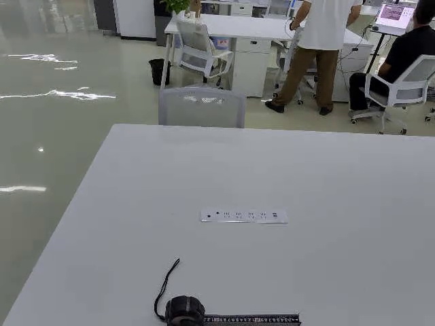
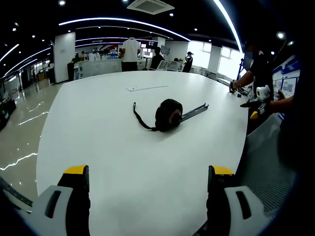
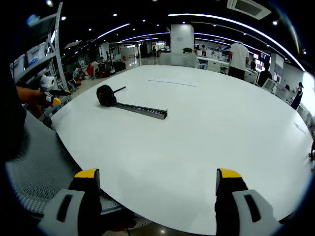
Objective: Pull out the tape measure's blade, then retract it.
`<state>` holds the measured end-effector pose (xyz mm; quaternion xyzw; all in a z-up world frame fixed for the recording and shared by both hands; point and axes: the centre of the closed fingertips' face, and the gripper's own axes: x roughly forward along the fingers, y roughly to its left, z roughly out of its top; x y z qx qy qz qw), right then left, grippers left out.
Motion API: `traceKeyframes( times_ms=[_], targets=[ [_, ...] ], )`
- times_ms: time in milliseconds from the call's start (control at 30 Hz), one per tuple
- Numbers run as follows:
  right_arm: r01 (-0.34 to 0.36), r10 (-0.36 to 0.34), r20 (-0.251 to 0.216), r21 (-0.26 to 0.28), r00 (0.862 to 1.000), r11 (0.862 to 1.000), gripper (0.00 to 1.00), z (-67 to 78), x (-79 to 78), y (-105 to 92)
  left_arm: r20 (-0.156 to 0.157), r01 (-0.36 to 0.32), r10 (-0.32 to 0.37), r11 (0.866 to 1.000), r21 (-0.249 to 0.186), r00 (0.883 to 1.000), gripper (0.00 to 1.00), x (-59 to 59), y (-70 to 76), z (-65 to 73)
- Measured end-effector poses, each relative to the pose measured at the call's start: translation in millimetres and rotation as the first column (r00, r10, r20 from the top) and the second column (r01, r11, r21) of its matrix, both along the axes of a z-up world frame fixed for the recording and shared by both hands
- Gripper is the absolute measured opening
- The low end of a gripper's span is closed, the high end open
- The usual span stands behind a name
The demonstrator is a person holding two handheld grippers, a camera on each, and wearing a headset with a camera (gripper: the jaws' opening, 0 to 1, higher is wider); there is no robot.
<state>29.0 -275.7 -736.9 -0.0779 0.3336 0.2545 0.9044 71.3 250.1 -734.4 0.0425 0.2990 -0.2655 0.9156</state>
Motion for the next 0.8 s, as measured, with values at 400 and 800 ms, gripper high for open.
traceKeyframes(
  times_ms=[400, 800],
  targets=[
    [-0.046, 0.046, 0.005, 0.015, 0.999, 0.999, 0.97, -1.7, 5.6, 4.9, 0.028, -0.068, 0.068, 0.998, -0.003, 0.997, 0.99, 9.6, 4.0, 0.0],
    [-0.048, 0.048, 0.002, 0.018, 0.999, 0.999, 1.0, -3.2, 24.4, 1.0, 0.041, -0.099, 0.1, 0.995, -0.027, 0.994, 0.99, 20.8, -12.6, 8.7]
  ],
)
